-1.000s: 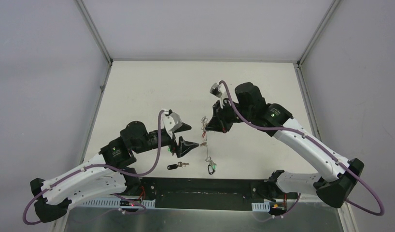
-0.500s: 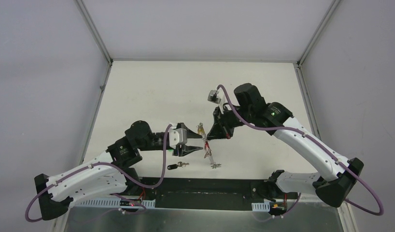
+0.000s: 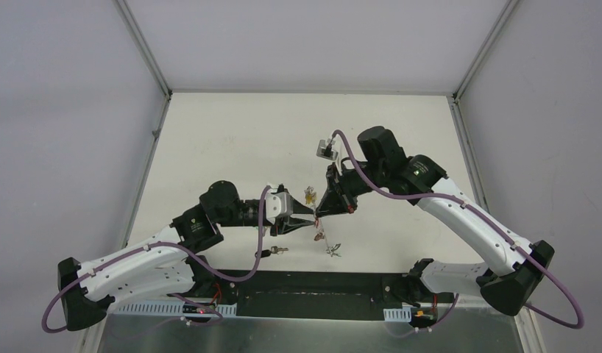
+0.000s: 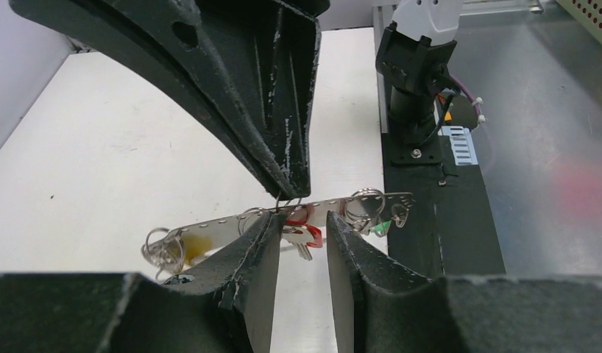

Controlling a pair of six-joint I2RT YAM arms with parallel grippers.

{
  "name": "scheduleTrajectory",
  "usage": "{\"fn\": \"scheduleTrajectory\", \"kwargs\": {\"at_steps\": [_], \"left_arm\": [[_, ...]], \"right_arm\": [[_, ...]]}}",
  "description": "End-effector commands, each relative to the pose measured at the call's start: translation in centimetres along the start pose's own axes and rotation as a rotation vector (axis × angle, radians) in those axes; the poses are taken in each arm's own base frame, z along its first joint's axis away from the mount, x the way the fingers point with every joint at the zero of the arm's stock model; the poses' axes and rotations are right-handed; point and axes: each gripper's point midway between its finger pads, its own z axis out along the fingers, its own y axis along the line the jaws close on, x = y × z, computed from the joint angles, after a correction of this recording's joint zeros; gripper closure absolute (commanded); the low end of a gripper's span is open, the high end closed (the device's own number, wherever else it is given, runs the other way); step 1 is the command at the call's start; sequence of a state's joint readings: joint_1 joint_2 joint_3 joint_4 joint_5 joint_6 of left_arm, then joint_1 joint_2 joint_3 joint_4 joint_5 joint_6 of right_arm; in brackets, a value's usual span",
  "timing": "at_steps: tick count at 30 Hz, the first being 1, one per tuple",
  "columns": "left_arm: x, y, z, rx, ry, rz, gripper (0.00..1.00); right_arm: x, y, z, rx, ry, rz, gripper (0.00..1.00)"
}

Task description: Put the keys on the keyring

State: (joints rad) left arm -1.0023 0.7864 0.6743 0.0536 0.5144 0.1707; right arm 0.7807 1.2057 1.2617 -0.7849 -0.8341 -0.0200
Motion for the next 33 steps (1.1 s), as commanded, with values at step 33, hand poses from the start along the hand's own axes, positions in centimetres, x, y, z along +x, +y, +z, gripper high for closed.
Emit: {"fn": "scheduleTrajectory", "kwargs": {"at_steps": [33], "left_arm": [[-0.5, 0.1, -2.4, -0.128, -0.008, -0.201, 0.61]], "right_arm": [[-2.0, 1.0, -1.1, 0.029, -0.136, -0.064, 1.00]]}}
